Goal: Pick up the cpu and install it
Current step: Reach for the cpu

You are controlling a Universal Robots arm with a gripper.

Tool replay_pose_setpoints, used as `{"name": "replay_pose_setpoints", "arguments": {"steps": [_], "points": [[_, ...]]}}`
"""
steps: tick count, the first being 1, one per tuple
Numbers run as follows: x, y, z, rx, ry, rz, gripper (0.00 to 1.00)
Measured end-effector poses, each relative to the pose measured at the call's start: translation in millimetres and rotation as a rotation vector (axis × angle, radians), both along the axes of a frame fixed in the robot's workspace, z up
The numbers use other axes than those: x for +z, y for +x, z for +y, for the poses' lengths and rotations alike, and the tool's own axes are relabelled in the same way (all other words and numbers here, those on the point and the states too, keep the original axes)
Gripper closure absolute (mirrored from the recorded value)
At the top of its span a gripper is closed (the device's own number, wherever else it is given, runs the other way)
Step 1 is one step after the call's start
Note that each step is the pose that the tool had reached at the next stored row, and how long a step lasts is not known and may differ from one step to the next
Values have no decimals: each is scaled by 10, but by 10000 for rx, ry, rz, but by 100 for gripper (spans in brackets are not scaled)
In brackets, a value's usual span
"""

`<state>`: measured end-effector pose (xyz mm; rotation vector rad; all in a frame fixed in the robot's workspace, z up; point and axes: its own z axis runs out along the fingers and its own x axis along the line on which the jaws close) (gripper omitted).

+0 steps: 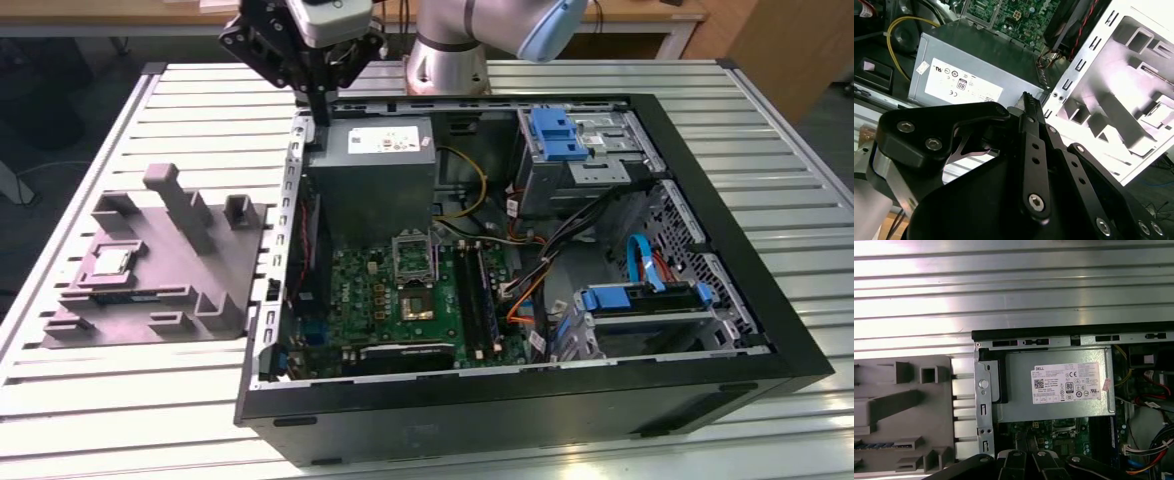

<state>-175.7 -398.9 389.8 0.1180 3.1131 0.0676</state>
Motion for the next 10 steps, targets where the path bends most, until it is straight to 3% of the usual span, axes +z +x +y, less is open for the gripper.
{"name": "replay_pose_setpoints", "arguments": {"steps": [10], "points": [[-4,-30,0,0,0,1,89]]}}
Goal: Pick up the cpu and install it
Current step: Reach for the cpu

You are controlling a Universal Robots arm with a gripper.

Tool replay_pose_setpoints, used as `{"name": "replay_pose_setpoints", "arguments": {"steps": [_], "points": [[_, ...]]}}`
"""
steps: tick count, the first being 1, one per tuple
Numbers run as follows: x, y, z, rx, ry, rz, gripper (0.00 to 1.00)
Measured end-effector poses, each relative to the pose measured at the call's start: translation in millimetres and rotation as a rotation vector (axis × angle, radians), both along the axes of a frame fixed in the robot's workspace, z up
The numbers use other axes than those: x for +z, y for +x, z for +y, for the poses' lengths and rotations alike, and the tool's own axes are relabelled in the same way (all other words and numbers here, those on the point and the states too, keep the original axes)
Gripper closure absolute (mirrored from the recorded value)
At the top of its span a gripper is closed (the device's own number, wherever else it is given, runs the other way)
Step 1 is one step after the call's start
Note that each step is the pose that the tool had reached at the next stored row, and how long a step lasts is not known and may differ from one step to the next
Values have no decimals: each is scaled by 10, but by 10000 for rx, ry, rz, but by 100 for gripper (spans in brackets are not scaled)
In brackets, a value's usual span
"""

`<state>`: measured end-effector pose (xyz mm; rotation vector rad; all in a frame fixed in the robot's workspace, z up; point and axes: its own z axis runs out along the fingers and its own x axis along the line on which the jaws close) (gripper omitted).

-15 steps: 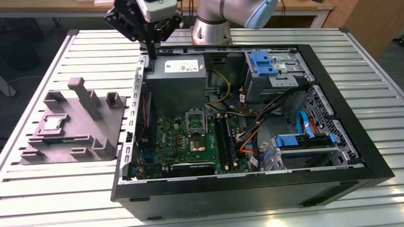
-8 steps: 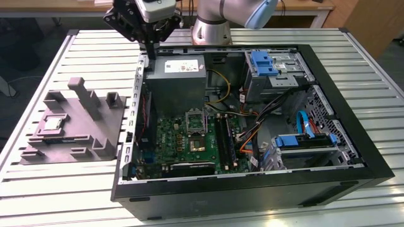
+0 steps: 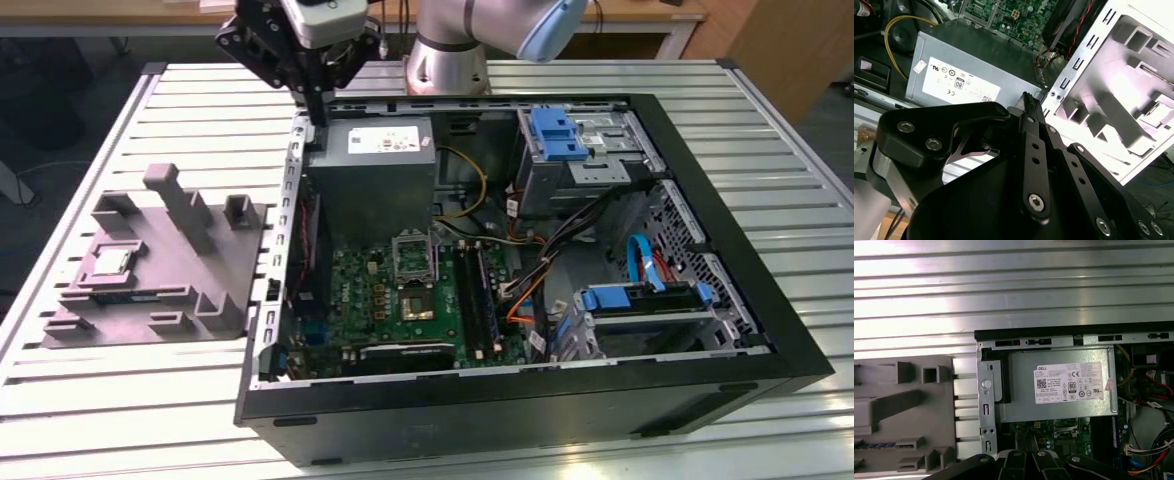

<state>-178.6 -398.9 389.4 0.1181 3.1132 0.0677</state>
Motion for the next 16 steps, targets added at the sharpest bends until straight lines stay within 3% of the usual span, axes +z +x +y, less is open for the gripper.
{"name": "replay_pose_setpoints", "arguments": {"steps": [16], "points": [[-7,-48,1,0,-1,4,89]]}}
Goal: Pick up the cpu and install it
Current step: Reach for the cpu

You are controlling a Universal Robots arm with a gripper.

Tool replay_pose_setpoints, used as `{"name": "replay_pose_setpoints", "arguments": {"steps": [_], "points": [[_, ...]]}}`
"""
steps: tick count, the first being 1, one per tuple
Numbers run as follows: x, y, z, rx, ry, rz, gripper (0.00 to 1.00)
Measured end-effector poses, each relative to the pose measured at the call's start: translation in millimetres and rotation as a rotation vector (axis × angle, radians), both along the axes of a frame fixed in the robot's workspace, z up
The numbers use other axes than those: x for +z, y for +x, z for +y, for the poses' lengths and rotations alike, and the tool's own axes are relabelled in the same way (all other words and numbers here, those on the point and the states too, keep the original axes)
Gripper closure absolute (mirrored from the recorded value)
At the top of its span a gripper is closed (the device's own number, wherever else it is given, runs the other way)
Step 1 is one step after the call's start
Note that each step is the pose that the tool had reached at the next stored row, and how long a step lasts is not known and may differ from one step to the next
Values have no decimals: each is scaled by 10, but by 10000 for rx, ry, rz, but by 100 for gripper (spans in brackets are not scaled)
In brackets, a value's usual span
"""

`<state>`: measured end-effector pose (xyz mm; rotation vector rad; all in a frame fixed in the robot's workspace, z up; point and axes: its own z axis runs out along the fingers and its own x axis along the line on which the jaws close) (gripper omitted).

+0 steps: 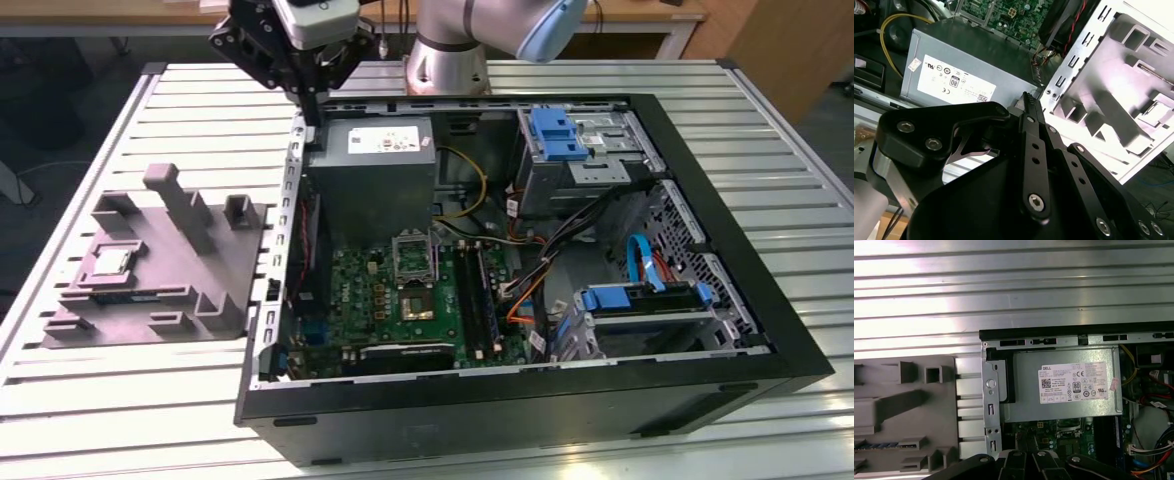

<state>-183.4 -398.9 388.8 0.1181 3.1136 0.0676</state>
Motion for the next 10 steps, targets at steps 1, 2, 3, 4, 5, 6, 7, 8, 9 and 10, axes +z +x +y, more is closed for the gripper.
{"name": "replay_pose_setpoints", "arguments": {"steps": [1,2,3,4,5,6,7,8,9,10], "points": [[-2,-11,1,0,1,0,89],[-2,-12,1,0,1,-1,89],[-2,-14,1,0,1,-1,89],[-2,-16,1,0,0,-1,89],[-2,-18,1,0,0,0,89],[-2,-20,1,0,0,0,89],[-3,-23,1,0,0,0,89],[-2,-25,1,0,0,0,89],[-3,-28,1,0,0,0,89],[-3,-31,1,0,1,0,89]]}}
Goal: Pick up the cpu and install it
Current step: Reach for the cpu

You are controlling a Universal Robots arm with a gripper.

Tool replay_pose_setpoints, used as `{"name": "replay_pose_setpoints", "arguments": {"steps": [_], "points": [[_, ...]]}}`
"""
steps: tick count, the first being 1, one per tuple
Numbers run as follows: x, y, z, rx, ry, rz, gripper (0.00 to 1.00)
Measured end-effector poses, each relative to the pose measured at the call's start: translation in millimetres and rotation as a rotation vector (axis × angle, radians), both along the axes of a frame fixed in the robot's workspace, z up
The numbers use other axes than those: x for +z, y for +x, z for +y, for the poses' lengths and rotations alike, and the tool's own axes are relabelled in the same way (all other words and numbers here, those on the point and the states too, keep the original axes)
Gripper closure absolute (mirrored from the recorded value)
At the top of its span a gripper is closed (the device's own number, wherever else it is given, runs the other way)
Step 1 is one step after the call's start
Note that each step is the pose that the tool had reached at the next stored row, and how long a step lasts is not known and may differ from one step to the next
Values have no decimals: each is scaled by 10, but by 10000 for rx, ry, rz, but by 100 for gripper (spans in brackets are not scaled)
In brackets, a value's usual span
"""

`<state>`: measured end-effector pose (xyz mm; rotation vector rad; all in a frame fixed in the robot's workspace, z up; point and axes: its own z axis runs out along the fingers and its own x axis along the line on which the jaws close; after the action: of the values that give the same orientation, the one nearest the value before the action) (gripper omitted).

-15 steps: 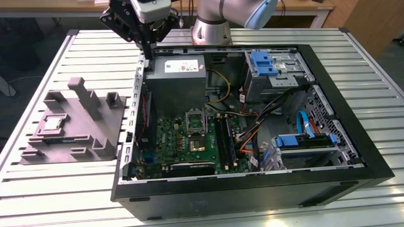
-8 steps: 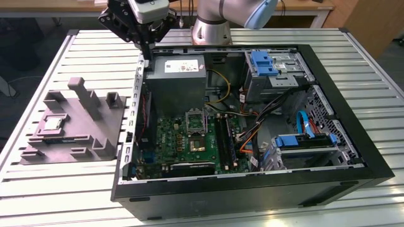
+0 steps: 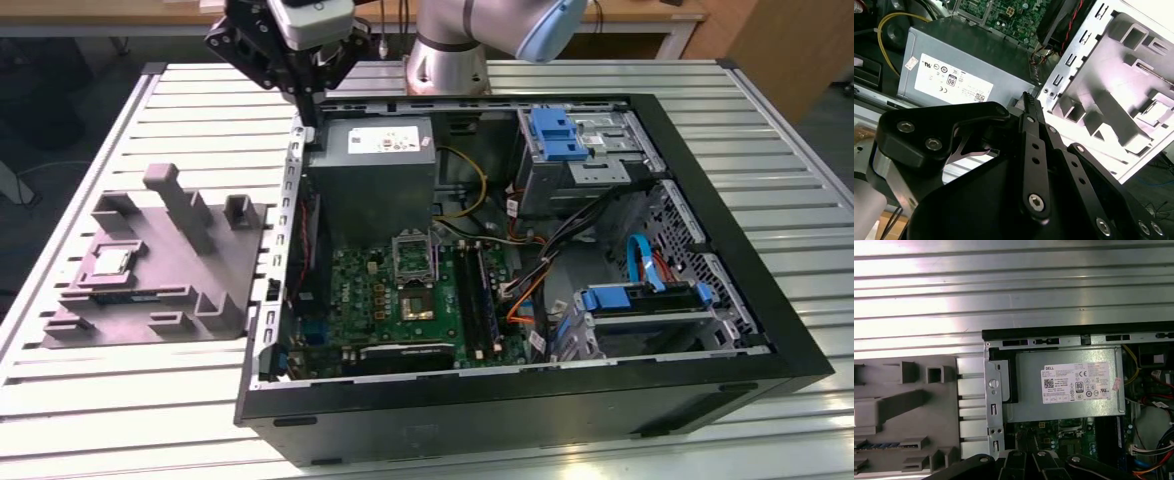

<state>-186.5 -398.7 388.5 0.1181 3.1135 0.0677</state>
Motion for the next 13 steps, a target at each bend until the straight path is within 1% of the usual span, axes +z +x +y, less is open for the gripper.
{"name": "replay_pose_setpoints", "arguments": {"steps": [13], "points": [[-1,-37,0,0,0,0,89]]}}
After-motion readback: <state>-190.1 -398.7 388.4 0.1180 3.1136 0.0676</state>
